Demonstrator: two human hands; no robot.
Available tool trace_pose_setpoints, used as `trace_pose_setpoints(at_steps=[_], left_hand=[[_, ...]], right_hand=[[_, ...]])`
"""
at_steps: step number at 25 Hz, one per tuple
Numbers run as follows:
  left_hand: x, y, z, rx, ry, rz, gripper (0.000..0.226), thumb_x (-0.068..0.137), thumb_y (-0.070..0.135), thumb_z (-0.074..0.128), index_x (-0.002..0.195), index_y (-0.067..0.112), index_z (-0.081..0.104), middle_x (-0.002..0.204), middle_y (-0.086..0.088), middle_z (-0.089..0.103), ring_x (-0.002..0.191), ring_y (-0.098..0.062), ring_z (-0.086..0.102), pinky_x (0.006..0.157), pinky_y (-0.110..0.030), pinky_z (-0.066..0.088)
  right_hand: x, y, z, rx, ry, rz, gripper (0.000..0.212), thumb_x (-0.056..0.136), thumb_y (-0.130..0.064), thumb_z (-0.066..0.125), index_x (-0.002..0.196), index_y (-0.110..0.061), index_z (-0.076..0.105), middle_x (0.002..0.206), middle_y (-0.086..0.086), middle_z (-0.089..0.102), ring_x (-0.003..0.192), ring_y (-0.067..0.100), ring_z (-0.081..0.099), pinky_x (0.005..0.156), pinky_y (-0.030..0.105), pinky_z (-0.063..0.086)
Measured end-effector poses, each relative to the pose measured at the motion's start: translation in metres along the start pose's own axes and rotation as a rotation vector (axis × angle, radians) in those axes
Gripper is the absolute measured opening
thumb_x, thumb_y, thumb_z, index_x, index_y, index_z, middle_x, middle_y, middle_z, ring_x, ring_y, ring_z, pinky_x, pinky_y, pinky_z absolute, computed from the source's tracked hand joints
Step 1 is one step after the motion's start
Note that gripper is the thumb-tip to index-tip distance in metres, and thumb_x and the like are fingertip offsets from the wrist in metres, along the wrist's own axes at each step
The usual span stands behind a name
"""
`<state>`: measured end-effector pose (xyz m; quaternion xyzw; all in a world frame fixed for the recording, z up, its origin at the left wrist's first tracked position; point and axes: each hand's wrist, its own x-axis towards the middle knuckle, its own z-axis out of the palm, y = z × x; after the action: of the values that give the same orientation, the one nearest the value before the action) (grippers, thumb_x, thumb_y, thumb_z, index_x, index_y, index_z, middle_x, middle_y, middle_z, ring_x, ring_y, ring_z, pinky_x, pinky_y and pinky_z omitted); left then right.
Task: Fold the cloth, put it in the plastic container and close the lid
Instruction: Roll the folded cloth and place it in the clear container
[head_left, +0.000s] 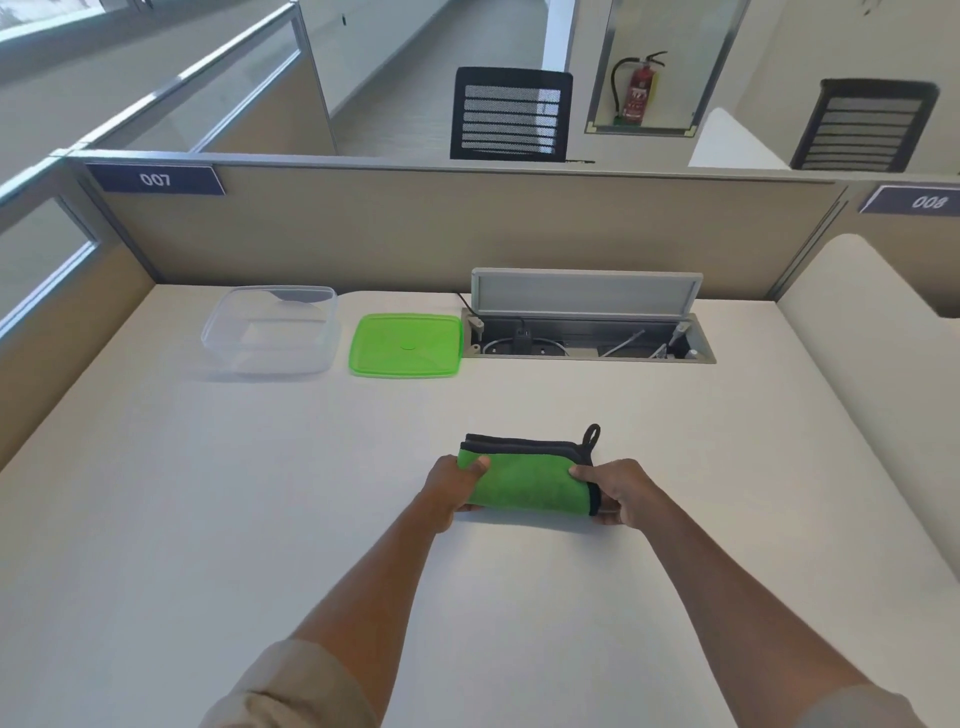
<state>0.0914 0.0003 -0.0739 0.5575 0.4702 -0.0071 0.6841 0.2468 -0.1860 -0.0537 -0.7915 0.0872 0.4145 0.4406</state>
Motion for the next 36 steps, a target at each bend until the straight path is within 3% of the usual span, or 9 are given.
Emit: trace_pose_setpoints(at_steps=[7, 14, 17, 21, 26, 31, 36], left_hand=[[0.000, -0.007, -0.014, -0.021, -0.018, 0.034, 0.033, 0.094, 0.029, 0.066, 0.114, 0.004, 0.057, 0.112, -0.013, 0.065, 0.089, -0.021, 0.065, 0.059, -0.031, 0.058], [0.005, 0.013, -0.055, 0.048, -0.004, 0.133, 0.039, 0.093, 0.029, 0.067, 0.118, 0.002, 0.055, 0.114, -0.015, 0.065, 0.102, -0.029, 0.066, 0.071, -0.038, 0.061], [0.009, 0.022, -0.085, 0.077, 0.054, 0.180, 0.033, 0.094, 0.028, 0.065, 0.113, 0.002, 0.059, 0.111, -0.015, 0.065, 0.103, -0.031, 0.065, 0.075, -0.039, 0.061], [0.019, 0.033, -0.129, 0.115, 0.137, 0.232, 0.022, 0.095, 0.030, 0.064, 0.096, 0.007, 0.062, 0.102, -0.014, 0.067, 0.094, -0.029, 0.065, 0.079, -0.041, 0.061], [0.028, 0.057, -0.195, 0.131, 0.278, 0.277, 0.034, 0.094, 0.035, 0.062, 0.098, 0.001, 0.066, 0.099, -0.019, 0.070, 0.093, -0.035, 0.069, 0.084, -0.049, 0.060], [0.039, 0.089, -0.261, 0.190, 0.412, 0.331, 0.040, 0.094, 0.039, 0.059, 0.092, -0.001, 0.063, 0.086, -0.016, 0.065, 0.078, -0.030, 0.060, 0.084, -0.053, 0.057], [0.053, 0.125, -0.319, 0.229, 0.500, 0.374, 0.039, 0.095, 0.040, 0.057, 0.093, 0.001, 0.064, 0.094, -0.020, 0.068, 0.089, -0.037, 0.064, 0.081, -0.050, 0.055]], right_hand=[[-0.012, 0.003, 0.012, 0.061, 0.007, -0.091, 0.024, 0.081, -0.016, 0.078, 0.084, -0.007, 0.055, 0.096, 0.016, 0.066, 0.081, 0.029, 0.064, 0.082, 0.049, 0.058], [-0.025, -0.015, 0.043, 0.133, 0.056, -0.197, 0.034, 0.079, -0.016, 0.080, 0.096, -0.007, 0.052, 0.102, 0.016, 0.065, 0.083, 0.027, 0.065, 0.062, 0.037, 0.058], [-0.029, -0.036, 0.069, 0.123, 0.047, -0.232, 0.025, 0.082, -0.014, 0.076, 0.094, -0.010, 0.054, 0.102, 0.016, 0.066, 0.077, 0.023, 0.065, 0.057, 0.033, 0.056], [-0.029, -0.066, 0.112, 0.077, 0.029, -0.264, 0.035, 0.082, -0.014, 0.071, 0.112, -0.010, 0.053, 0.111, 0.018, 0.065, 0.096, 0.030, 0.067, 0.073, 0.042, 0.060], [-0.027, -0.110, 0.172, -0.005, 0.006, -0.354, 0.038, 0.080, -0.021, 0.074, 0.111, -0.008, 0.057, 0.110, 0.020, 0.067, 0.081, 0.024, 0.062, 0.066, 0.033, 0.054], [-0.027, -0.159, 0.231, -0.036, -0.033, -0.429, 0.042, 0.079, -0.028, 0.076, 0.111, -0.008, 0.057, 0.106, 0.017, 0.068, 0.080, 0.024, 0.059, 0.067, 0.033, 0.050], [-0.028, -0.208, 0.288, -0.021, -0.068, -0.482, 0.039, 0.080, -0.026, 0.076, 0.108, -0.008, 0.057, 0.094, 0.014, 0.067, 0.072, 0.022, 0.058, 0.065, 0.033, 0.048]])
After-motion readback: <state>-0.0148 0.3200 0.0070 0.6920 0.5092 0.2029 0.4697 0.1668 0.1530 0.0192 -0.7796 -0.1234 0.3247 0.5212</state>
